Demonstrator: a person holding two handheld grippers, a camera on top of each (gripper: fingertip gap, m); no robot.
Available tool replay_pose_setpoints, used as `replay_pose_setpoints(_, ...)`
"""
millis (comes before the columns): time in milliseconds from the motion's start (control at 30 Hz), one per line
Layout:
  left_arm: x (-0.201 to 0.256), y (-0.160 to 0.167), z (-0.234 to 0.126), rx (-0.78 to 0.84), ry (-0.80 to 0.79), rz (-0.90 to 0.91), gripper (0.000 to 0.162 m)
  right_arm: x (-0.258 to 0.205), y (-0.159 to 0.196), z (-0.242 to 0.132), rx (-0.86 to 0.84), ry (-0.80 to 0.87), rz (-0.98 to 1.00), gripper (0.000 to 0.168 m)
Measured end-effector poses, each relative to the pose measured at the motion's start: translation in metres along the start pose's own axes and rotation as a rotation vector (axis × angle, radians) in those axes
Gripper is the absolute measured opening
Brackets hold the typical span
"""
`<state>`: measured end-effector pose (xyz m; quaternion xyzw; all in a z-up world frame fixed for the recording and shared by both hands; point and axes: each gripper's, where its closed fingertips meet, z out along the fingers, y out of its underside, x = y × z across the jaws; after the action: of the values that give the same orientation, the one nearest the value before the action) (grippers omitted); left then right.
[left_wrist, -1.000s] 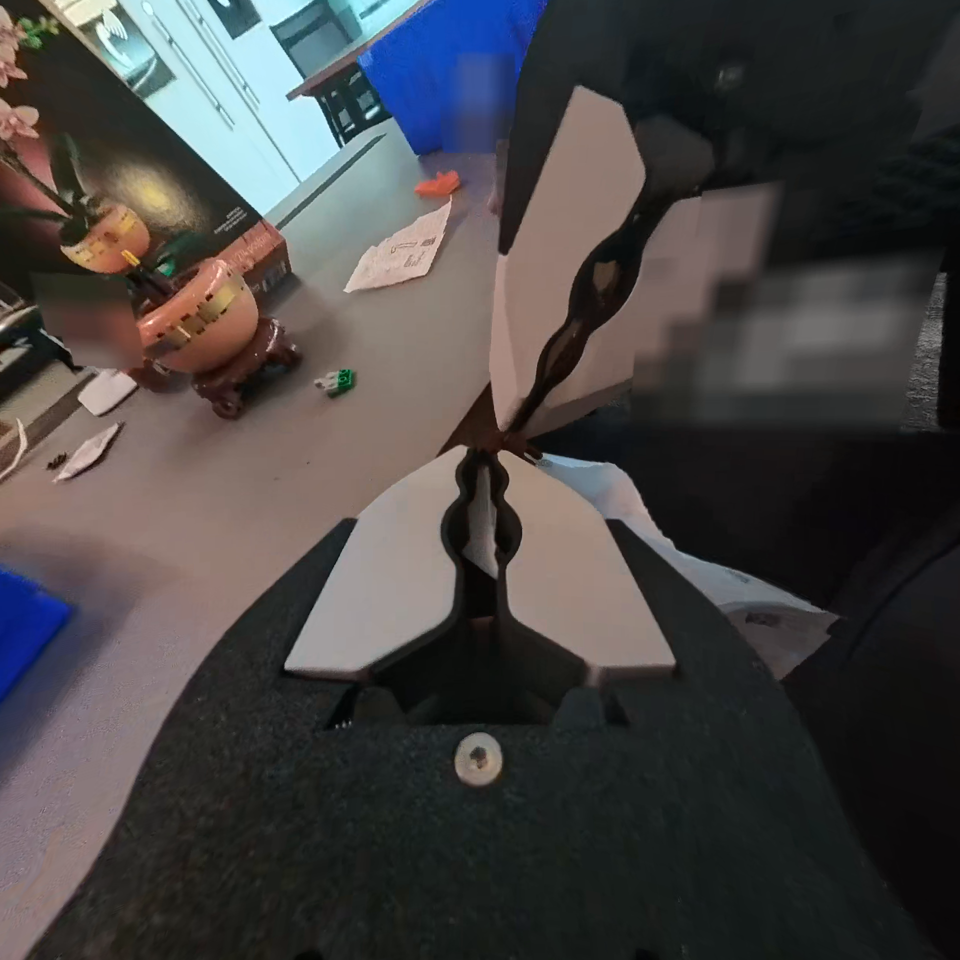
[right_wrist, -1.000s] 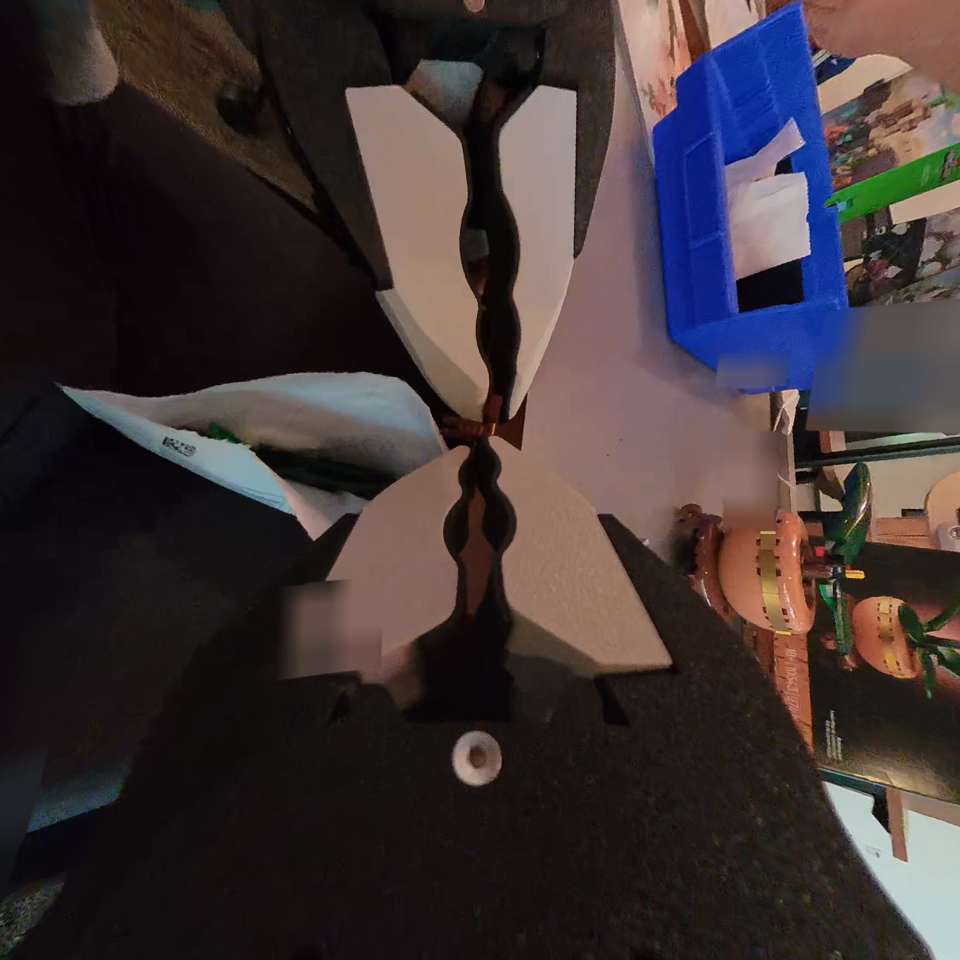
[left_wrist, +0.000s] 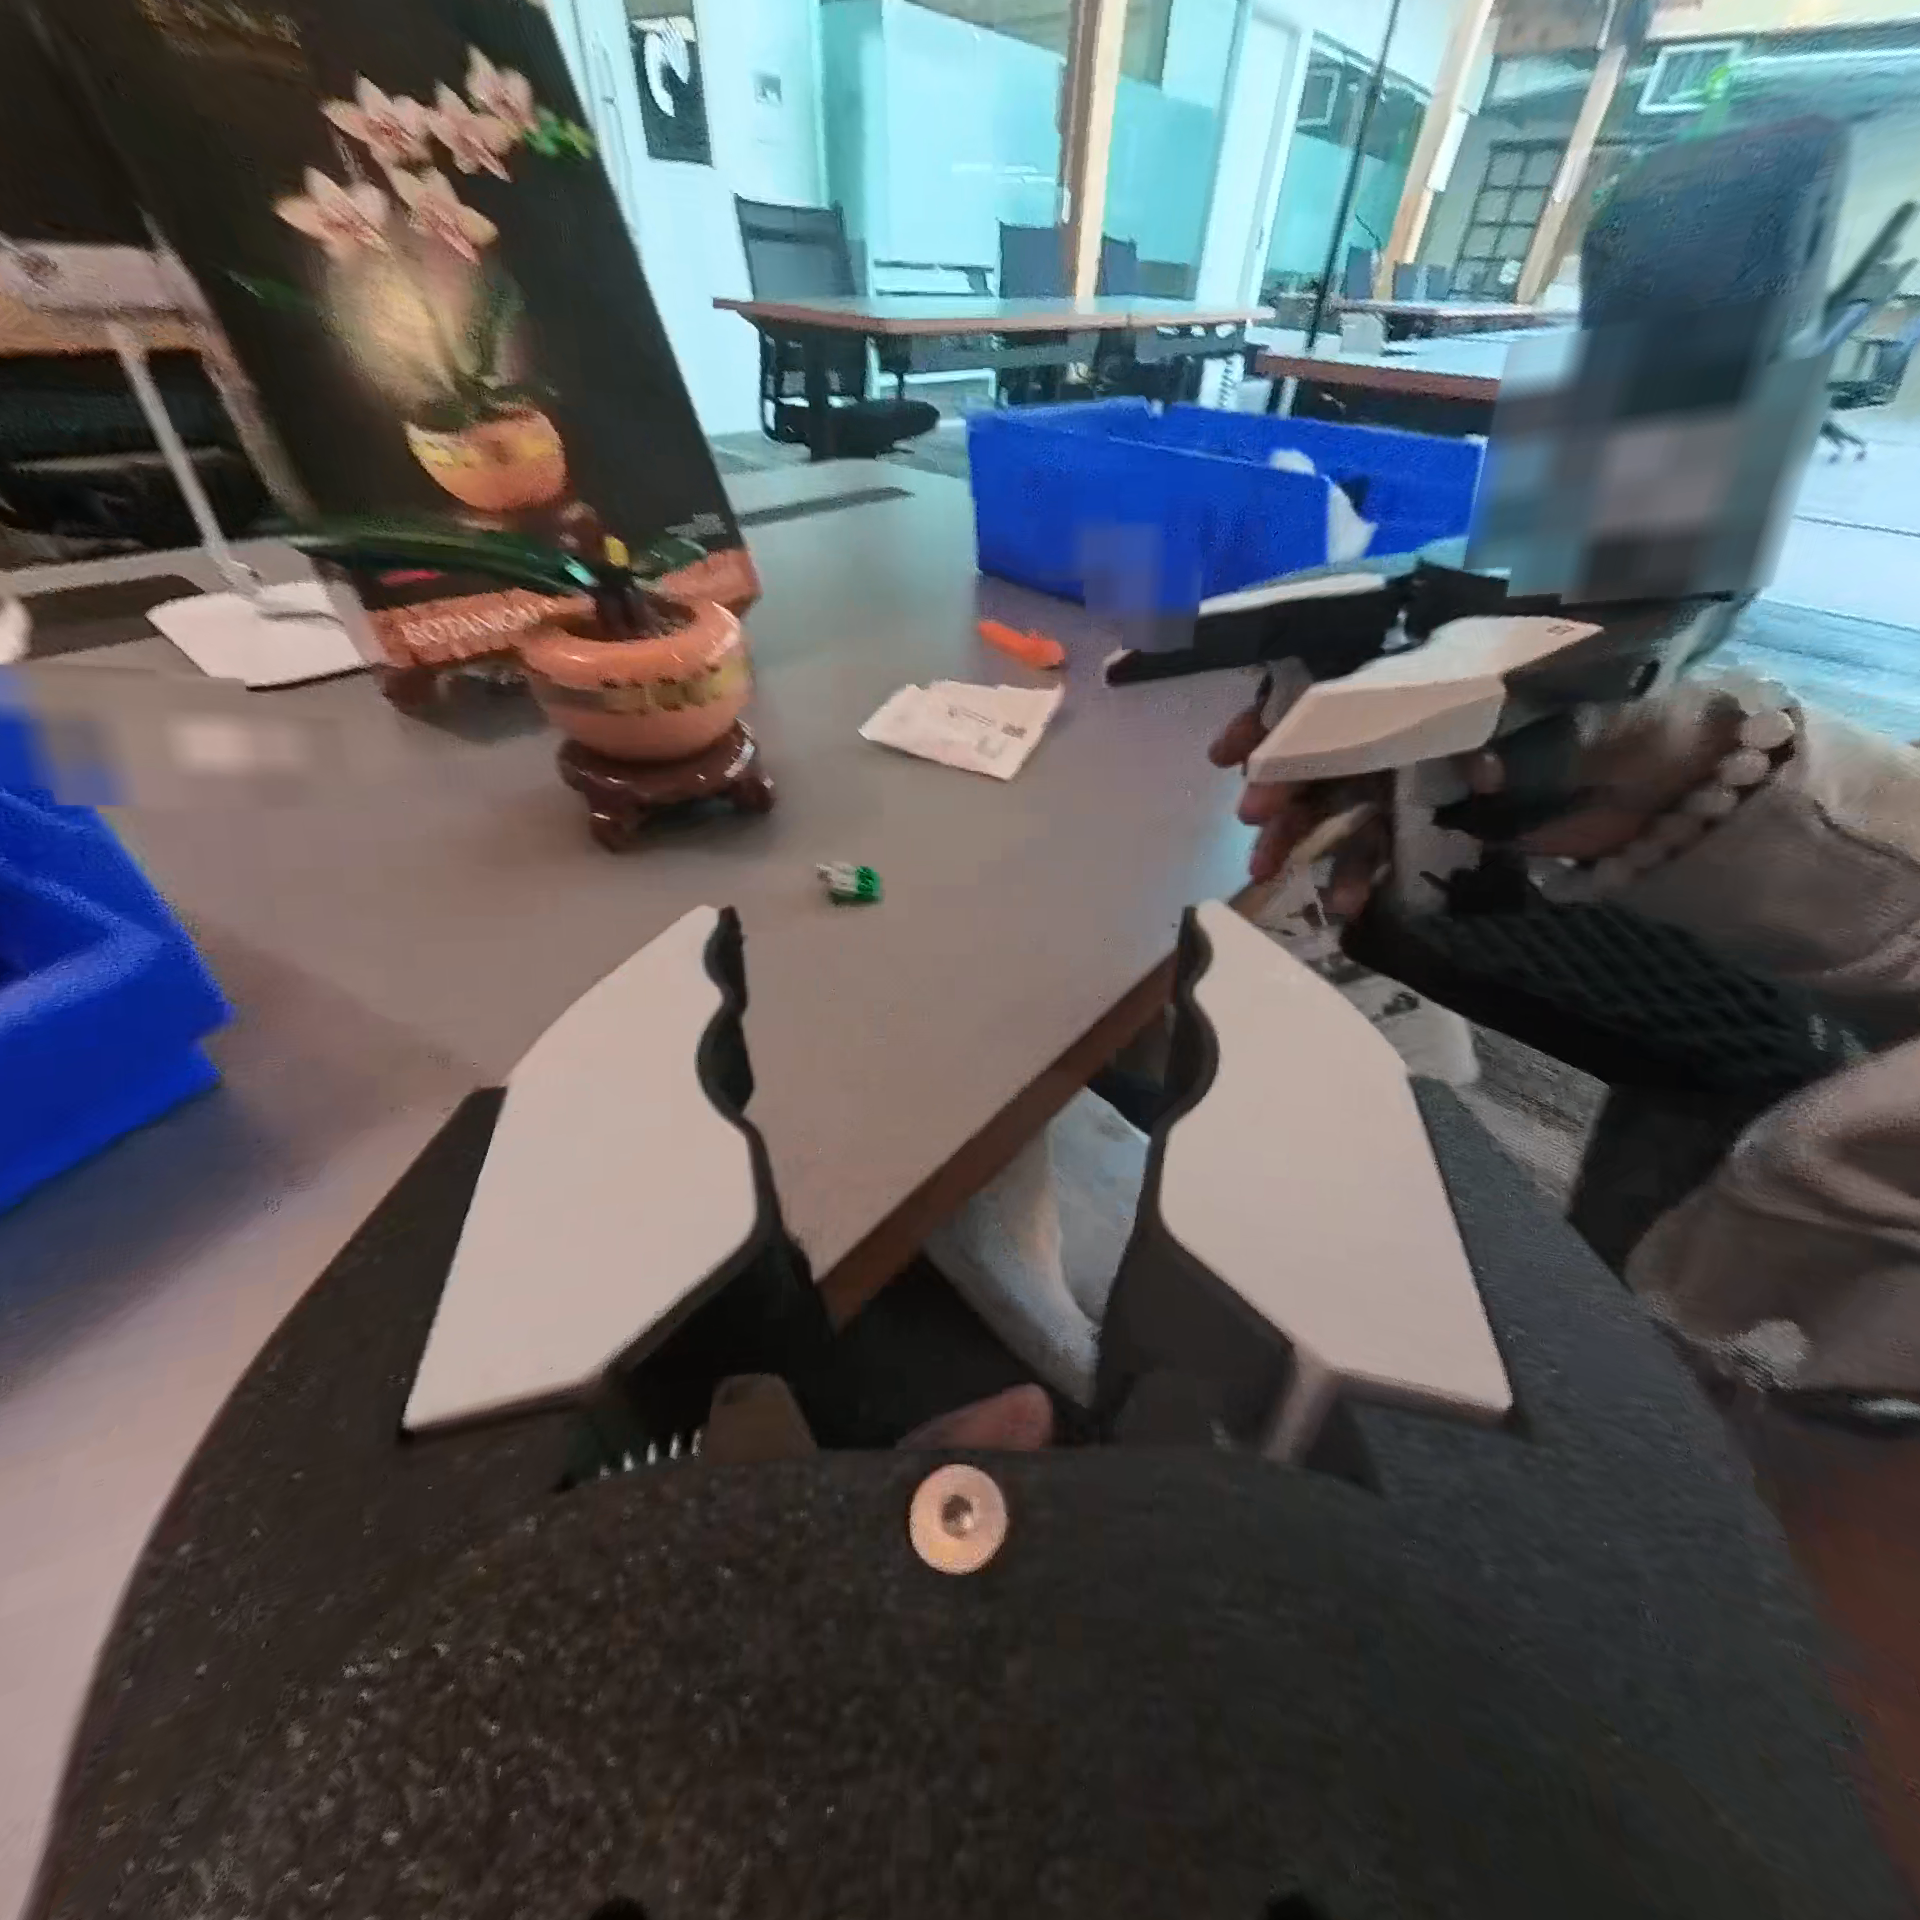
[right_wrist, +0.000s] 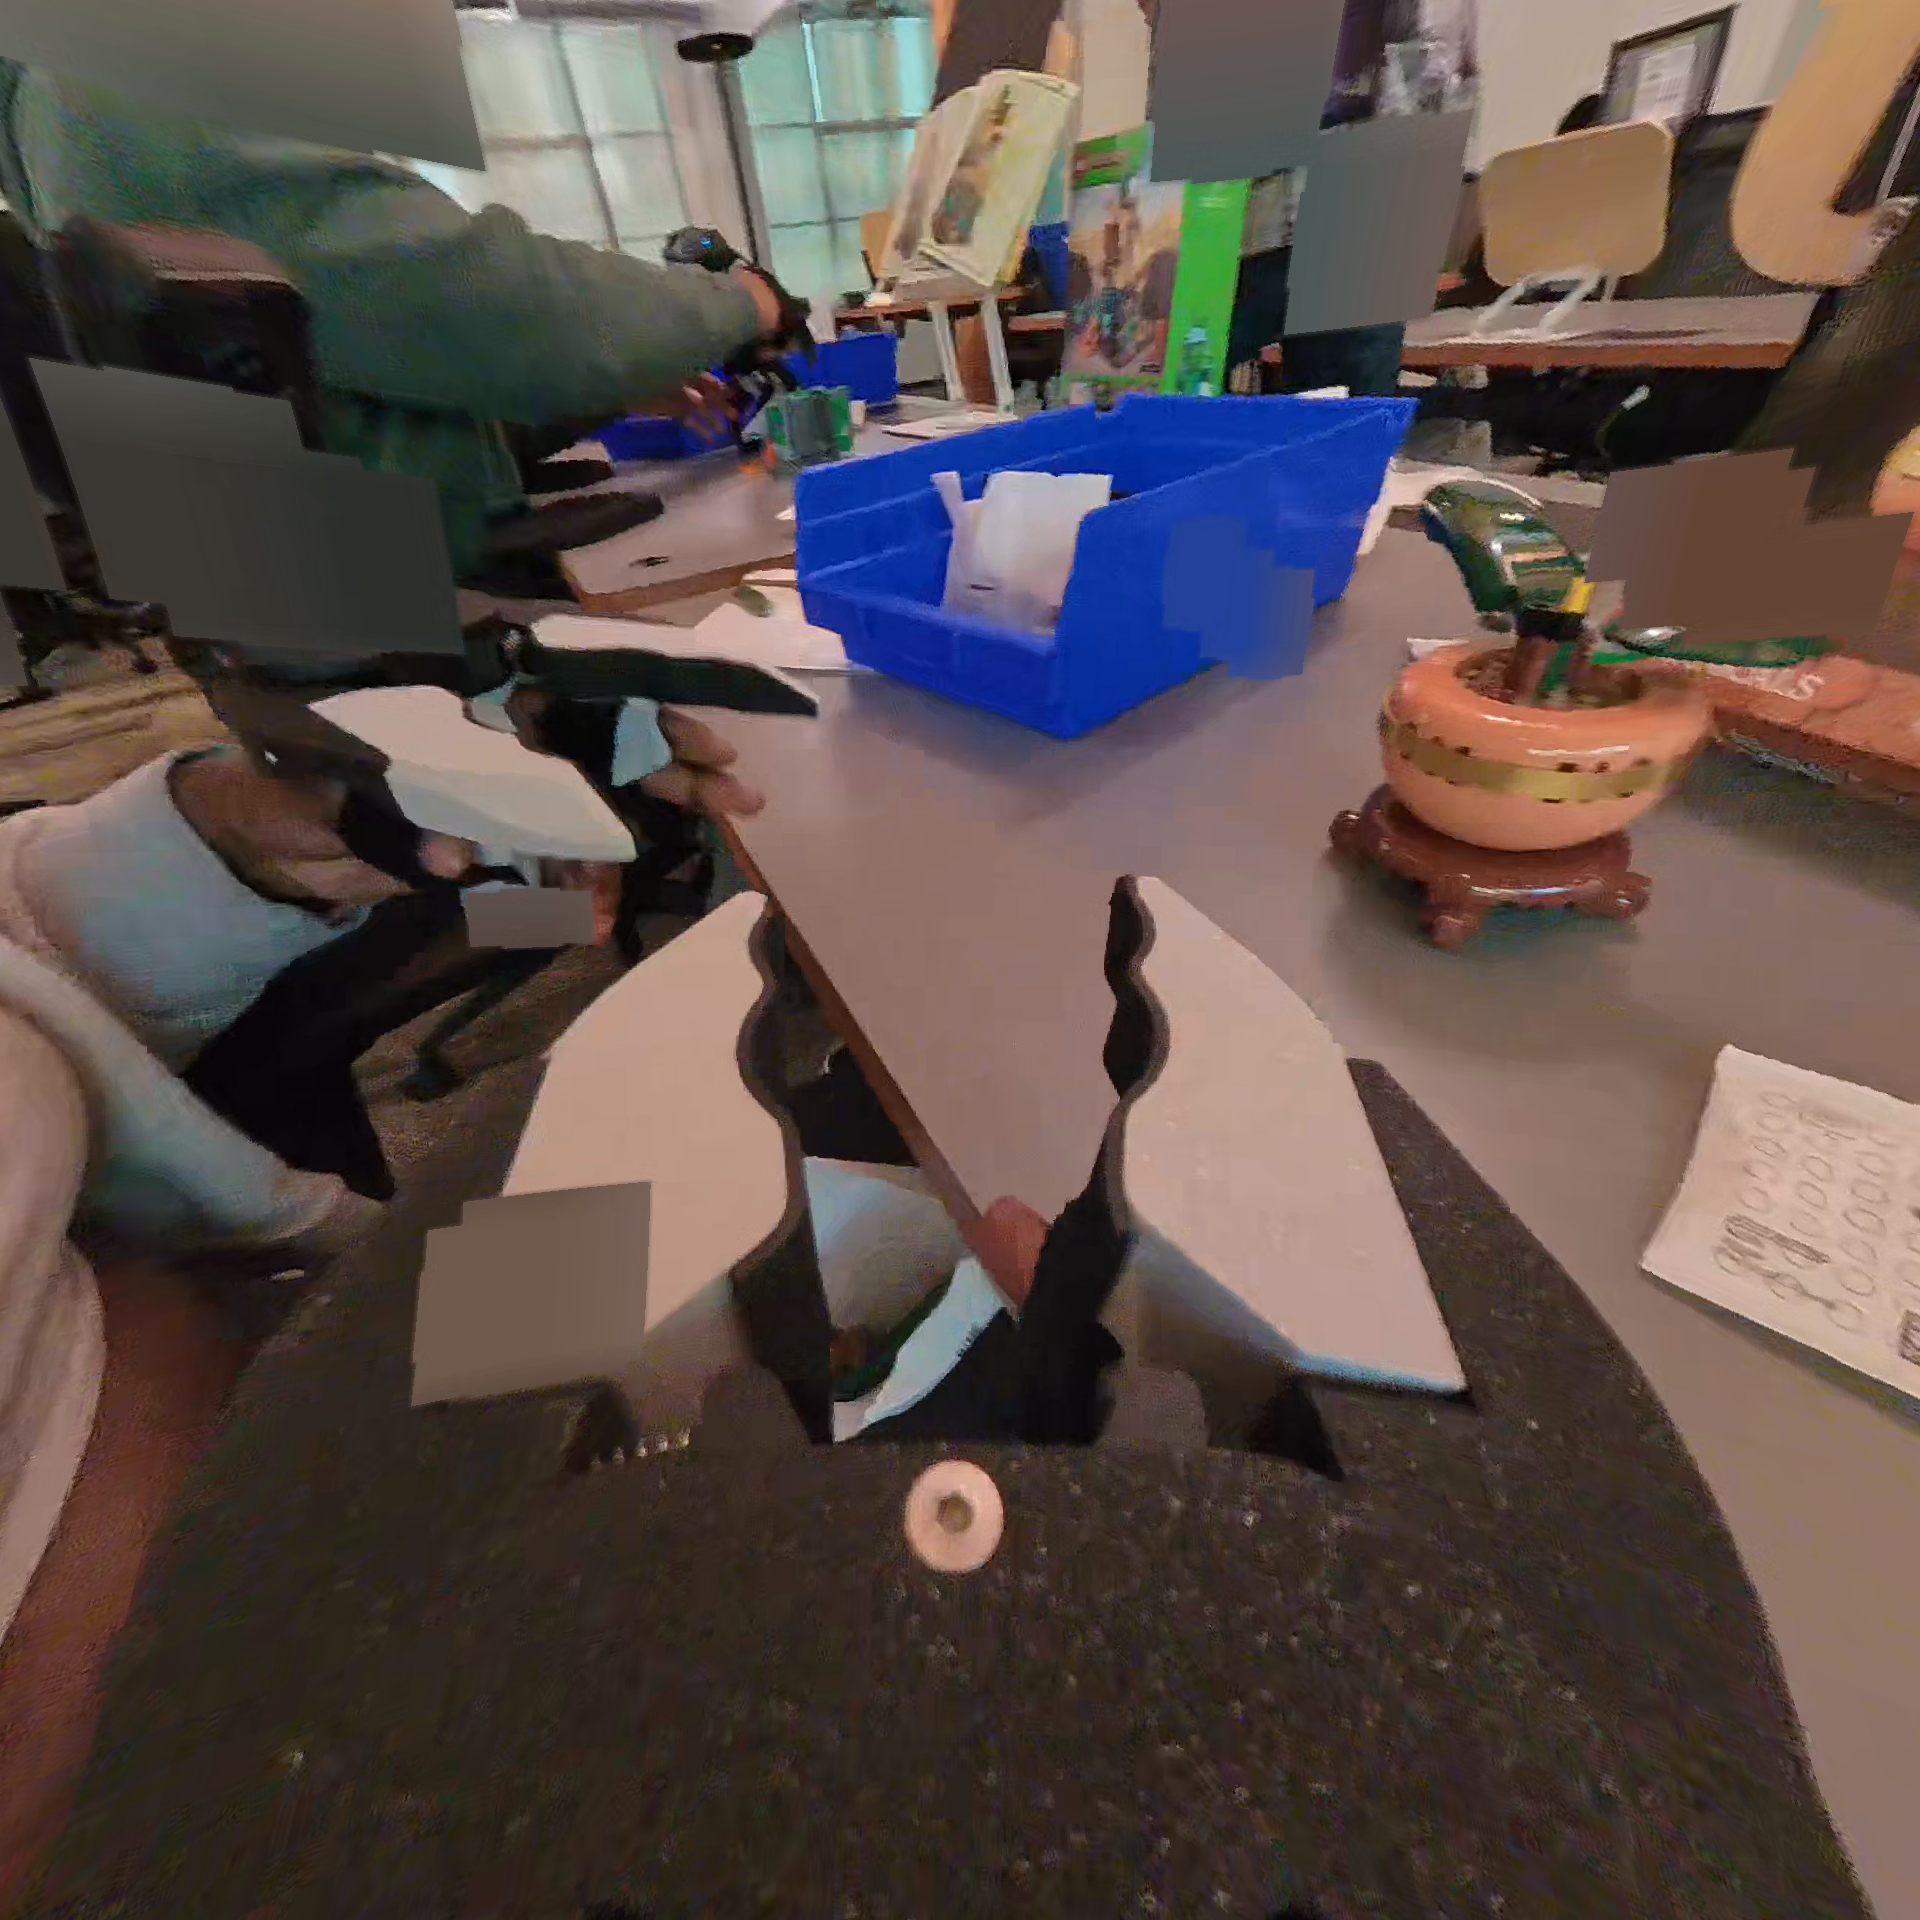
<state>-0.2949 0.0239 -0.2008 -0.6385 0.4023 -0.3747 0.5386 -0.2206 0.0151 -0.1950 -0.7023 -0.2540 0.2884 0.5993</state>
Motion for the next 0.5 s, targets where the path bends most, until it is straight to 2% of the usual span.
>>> replay_pose_setpoints(67,-0.017,-0.014,-0.002,0.057,-0.053,0.04,0.079,0.016,0.01,-0.002,-0.087,0.049,-0.017,0.062)
replay_pose_setpoints(100,-0.021,-0.017,-0.001,0.062,-0.043,0.065,0.076,0.024,0.018,-0.002,-0.16,0.069,-0.036,0.055)
replay_pose_setpoints(133,-0.026,-0.017,0.002,0.045,-0.03,0.081,0.073,0.033,0.029,-0.001,-0.255,0.081,-0.051,0.047)
replay_pose_setpoints(167,-0.031,-0.016,0.007,0.017,-0.011,0.09,0.063,0.043,0.041,0.002,-0.362,0.092,-0.046,0.043)
replay_pose_setpoints(200,-0.034,-0.013,0.013,-0.018,0.025,0.095,0.054,0.055,0.052,0.006,-0.456,0.111,-0.034,0.041)
replay_pose_setpoints(267,-0.034,-0.001,0.027,-0.12,0.125,0.102,0.045,0.071,0.069,0.019,-0.573,0.117,-0.013,0.043)
replay_pose_setpoints(333,-0.043,0.013,0.043,-0.212,0.142,0.119,0.041,0.078,0.078,0.033,-0.634,0.111,-0.023,0.053)
replay_pose_setpoints(500,-0.06,0.036,0.069,-0.316,0.126,0.248,0.033,0.088,0.079,0.06,-0.644,0.119,-0.003,0.045)
